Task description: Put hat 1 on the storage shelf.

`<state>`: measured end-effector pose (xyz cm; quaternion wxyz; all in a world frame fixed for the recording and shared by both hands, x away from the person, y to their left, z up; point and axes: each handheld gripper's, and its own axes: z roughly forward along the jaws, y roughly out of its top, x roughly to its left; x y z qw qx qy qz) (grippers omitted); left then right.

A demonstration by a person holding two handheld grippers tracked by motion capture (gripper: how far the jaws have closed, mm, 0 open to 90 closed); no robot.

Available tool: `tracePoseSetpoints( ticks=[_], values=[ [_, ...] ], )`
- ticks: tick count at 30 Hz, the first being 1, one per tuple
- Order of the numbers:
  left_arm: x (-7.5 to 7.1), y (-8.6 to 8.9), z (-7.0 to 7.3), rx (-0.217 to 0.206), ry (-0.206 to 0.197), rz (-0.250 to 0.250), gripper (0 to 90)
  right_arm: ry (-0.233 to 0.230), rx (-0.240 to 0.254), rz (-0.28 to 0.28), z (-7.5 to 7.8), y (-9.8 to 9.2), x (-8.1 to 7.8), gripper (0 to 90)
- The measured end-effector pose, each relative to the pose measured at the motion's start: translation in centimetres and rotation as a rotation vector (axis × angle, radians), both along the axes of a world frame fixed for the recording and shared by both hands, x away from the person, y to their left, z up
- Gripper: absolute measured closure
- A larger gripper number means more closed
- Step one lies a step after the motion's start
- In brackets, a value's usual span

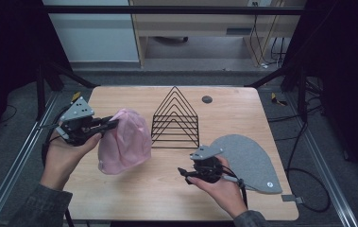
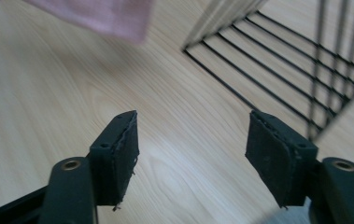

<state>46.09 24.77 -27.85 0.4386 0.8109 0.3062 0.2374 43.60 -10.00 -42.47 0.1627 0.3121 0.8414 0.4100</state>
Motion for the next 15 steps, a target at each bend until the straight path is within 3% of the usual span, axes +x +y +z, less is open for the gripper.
tracePoseSetpoints(
  ticks=[2, 7, 15],
  values=[
    [0.0, -0.6, 0.7, 0.001, -0.007, -0.009, 81.0, 0.0, 0.012, 0.042, 1.1, 2.2, 0.5, 41.5],
    [-0.1, -1.4, 1.6, 0.01, -0.019, -0.025, 81.0, -0.003, 0.015, 0.083, 2.2, 4.3, 1.1, 46.7],
    [-0.1, -2.5, 3.0, 0.001, -0.015, -0.068, 81.0, -0.036, 0.046, 0.104, 4.7, 6.2, 2.1, 50.7]
  ],
)
